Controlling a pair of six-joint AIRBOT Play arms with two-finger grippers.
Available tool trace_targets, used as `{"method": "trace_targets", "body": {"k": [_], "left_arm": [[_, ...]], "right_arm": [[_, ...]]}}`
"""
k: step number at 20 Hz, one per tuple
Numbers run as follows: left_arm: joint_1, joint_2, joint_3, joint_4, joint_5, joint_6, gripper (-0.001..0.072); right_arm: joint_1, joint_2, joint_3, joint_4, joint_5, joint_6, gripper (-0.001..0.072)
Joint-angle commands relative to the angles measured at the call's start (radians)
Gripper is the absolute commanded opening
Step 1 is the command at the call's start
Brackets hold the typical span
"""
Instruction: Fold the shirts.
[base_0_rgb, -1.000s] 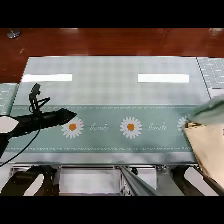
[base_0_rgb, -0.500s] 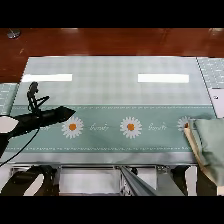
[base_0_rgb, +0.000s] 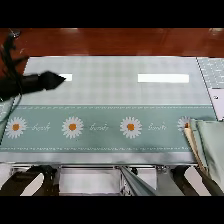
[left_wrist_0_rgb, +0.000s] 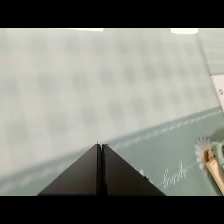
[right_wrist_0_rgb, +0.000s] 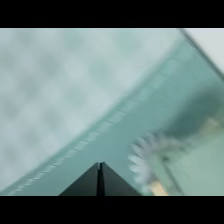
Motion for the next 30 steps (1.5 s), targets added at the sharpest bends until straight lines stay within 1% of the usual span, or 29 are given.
{"method": "trace_targets", "body": {"k": [1,2,3,5,6,7,8,9,10,12,14,16,30], "left_arm": [[-0.107,-0.168,0.333,0.238,-0.019,-0.061,0.0020],[-0.160,-0.212,0.380,0.374,-0.026,-0.136,0.0020],[-0.203,-0.244,0.389,0.475,-0.039,-0.187,0.0020],[-0.260,-0.301,0.354,0.601,-0.106,-0.250,0.0021],[-0.269,-0.322,0.307,0.639,-0.085,-0.254,0.0021],[-0.264,-0.345,0.248,0.666,-0.032,-0.303,0.0022],[-0.244,-0.373,0.210,0.679,-0.034,-0.368,0.0022],[-0.220,-0.396,0.188,0.678,-0.063,-0.426,0.0022],[-0.201,-0.412,0.171,0.679,-0.085,-0.443,0.0023],[-0.178,-0.414,0.158,0.679,-0.094,-0.417,0.0023],[-0.169,-0.410,0.158,0.679,-0.100,-0.417,0.0023],[-0.169,-0.413,0.157,0.679,-0.117,-0.418,0.0023],[-0.169,-0.414,0.157,0.679,-0.117,-0.417,0.0023]], "right_arm": [[0.362,-0.111,0.095,0.111,-0.251,-0.051,0.0034],[0.477,-0.152,0.095,-0.005,-0.261,-0.048,0.0034],[0.570,-0.198,0.088,-0.106,-0.252,-0.037,0.0033],[0.717,-0.294,0.027,-0.257,-0.245,-0.013,0.0033],[0.768,-0.338,-0.023,-0.334,-0.259,0.008,0.0033],[0.798,-0.373,-0.071,-0.400,-0.284,0.045,0.0032],[0.812,-0.409,-0.109,-0.446,-0.290,0.089,0.0033],[0.811,-0.433,-0.132,-0.455,-0.287,0.118,0.0033],[0.811,-0.450,-0.143,-0.455,-0.287,0.128,0.0033],[0.811,-0.458,-0.144,-0.460,-0.298,0.124,0.0033],[0.811,-0.458,-0.144,-0.471,-0.324,0.122,0.0033],[0.811,-0.458,-0.144,-0.457,-0.321,0.131,0.0033],[0.811,-0.458,-0.144,-0.459,-0.323,0.131,0.0033]]}}
